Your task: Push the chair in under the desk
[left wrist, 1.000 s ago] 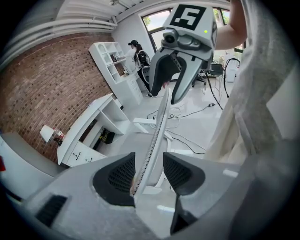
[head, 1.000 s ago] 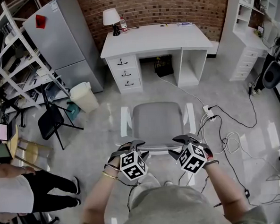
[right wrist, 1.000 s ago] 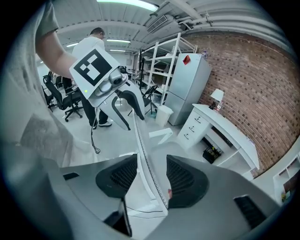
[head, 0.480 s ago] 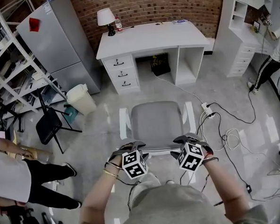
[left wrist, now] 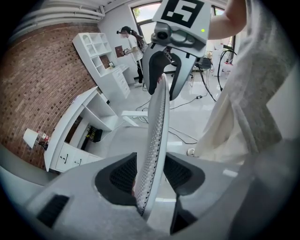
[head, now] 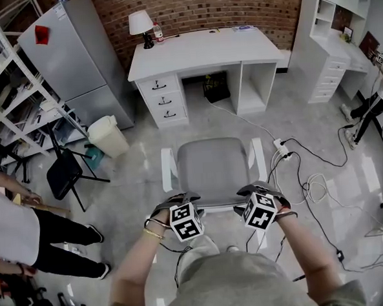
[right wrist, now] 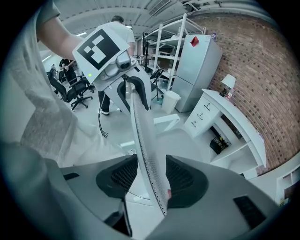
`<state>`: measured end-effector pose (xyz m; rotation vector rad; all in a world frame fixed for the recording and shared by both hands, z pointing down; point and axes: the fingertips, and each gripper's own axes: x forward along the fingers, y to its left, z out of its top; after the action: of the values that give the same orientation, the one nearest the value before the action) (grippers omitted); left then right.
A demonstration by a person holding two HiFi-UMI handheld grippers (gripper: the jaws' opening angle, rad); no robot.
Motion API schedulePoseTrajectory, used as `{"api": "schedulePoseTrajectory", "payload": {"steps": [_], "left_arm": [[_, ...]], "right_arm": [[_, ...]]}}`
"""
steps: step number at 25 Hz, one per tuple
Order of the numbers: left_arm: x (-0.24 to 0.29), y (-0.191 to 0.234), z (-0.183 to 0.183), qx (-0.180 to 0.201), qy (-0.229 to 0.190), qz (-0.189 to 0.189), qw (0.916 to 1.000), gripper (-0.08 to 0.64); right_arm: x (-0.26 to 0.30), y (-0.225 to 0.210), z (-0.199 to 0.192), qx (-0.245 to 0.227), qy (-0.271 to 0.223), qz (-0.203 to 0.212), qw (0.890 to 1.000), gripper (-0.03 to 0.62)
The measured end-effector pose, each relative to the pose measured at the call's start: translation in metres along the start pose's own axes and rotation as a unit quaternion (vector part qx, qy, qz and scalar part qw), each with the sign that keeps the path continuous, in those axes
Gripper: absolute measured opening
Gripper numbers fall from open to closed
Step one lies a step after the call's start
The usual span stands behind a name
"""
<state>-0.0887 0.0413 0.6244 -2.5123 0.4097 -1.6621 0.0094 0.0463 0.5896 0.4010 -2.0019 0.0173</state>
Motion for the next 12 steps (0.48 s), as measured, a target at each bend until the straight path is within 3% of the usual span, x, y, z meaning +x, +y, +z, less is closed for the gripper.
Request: {"api": "schedulePoseTrajectory", "payload": {"steps": [6,12], "left_arm": [[0.009,0.0,0.0,0.007,0.008,-0.014,0.9998,0.176],[0.021,-0.001,0.002,0.019,0.02,-0.023,0.9994,0.167]], "right_arm": [[0.017,0.005,-0.006,-0.061,0.042,-0.002,0.997,0.173],[0.031,0.006,-0.008,-0.072,0.052,0.007,0.996,0.173]]}}
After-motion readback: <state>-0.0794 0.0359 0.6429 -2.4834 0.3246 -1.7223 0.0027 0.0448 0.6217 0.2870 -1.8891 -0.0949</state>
